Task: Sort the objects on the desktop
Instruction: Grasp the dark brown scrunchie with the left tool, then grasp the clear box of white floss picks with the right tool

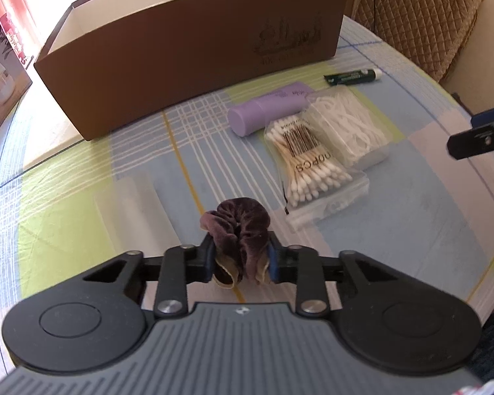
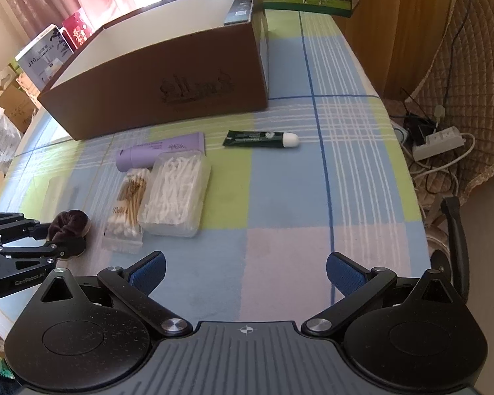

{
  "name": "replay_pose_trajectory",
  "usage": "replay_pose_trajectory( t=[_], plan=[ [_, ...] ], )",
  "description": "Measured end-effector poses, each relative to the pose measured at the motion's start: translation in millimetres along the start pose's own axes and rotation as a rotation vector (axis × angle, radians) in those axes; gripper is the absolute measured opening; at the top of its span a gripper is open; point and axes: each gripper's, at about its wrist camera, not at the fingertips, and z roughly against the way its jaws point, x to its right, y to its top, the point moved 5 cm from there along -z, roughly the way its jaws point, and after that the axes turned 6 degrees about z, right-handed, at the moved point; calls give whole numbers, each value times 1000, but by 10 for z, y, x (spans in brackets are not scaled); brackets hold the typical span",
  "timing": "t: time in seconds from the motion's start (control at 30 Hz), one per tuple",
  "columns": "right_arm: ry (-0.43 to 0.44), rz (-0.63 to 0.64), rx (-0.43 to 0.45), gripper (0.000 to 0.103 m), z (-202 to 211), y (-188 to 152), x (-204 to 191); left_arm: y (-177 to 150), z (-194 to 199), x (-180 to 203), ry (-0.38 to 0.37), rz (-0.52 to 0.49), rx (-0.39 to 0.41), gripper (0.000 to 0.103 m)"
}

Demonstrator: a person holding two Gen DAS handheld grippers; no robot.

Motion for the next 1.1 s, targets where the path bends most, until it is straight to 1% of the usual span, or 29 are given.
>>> replay_pose_trajectory(
  t=[0.27, 0.43, 0.5, 0.57, 0.73, 0.8, 0.83, 0.87, 1.0, 1.1],
  plan=[
    [14, 10, 43, 101, -151, 164, -152, 233, 216, -113, 24, 44, 71, 21],
    [21, 67, 55, 100, -309, 265, -369, 387, 275, -233, 55, 78, 88, 21],
    [21, 95, 58, 96, -391, 309, -465, 431, 284, -285, 65, 90, 88, 21],
    [6, 117, 52, 88, -486, 350, -535, 464, 293, -321, 69, 100, 90, 21],
    [-12, 146, 41, 80, -686, 407, -614, 481, 312, -390, 63, 115, 91, 21],
    [-23, 156, 32, 69, -741, 405, -609, 481, 302, -406, 63, 118, 89, 21],
    [-19, 159, 25, 57, -766, 396, -607, 477, 299, -409, 64, 120, 88, 21],
    [-19, 156, 13, 54, -782, 383, -596, 473, 295, -416, 64, 121, 87, 21],
    [-39, 172, 7, 54, -735, 317, -521, 453, 290, -457, 60, 132, 82, 21],
    [-39, 157, -27, 54, -668, 253, -425, 436, 281, -479, 55, 139, 76, 21]
  ],
)
